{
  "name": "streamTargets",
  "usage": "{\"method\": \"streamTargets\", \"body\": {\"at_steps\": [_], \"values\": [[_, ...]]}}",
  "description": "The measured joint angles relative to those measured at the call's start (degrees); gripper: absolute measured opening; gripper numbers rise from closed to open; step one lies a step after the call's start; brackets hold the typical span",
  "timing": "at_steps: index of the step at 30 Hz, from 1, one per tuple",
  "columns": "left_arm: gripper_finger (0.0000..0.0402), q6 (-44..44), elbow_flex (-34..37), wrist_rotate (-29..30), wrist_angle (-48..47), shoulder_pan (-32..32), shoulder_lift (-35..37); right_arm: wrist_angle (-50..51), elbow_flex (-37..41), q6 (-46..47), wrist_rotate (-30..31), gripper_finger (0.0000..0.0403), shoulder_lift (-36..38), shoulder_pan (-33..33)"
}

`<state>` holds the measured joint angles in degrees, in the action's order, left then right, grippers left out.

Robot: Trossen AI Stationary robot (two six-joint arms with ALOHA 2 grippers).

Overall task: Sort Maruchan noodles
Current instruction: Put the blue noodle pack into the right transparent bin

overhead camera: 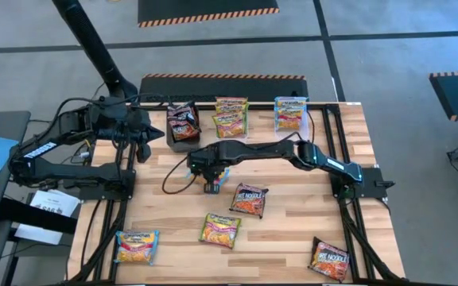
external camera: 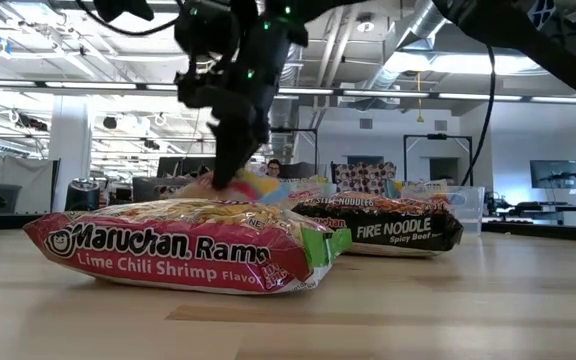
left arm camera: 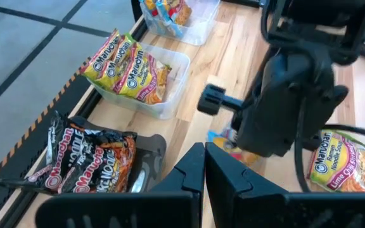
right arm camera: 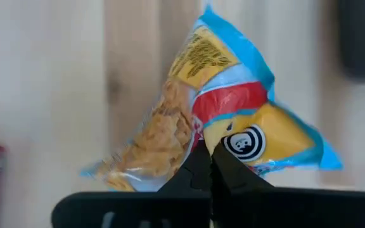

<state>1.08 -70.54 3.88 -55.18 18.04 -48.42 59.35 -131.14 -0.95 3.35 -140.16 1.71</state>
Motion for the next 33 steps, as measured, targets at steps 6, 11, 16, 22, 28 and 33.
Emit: {"method": "streamTargets", "body": {"at_steps": [6, 11, 16, 22, 28, 33], "values": [[0.0000, 0.0, 0.0, 0.0, 0.0, 0.0, 0.0, 9.3, -2.6, -7.2, 10.2, 0.0004, 2.2, 0.6], [0.0000, -0.1, 0.0, 0.0, 0.0, 0.0, 0.0, 14.9, -2.7, -11.0, 16.0, 0.0004, 5.0, 1.8], [0.0000, -0.7, 0.0, 0.0, 0.0, 0.0, 0.0, 17.7, -2.8, -13.4, 19.7, 0.0004, 7.8, 3.5], [0.0000, -0.6, 0.0, 0.0, -0.5, 0.0, 0.0, 23.8, -2.8, -12.6, 22.9, 0.0003, 10.7, 5.8], [0.0000, -0.9, 0.0, 0.0, -1.4, 0.0, 0.0, 30.9, -2.5, -10.2, 26.5, 0.0003, 11.6, 7.6], [0.0000, -2.1, 0.0, 0.0, -2.7, 0.0, 0.0, 30.6, -2.6, -9.5, 26.3, 0.0003, 13.4, 9.4]]}}
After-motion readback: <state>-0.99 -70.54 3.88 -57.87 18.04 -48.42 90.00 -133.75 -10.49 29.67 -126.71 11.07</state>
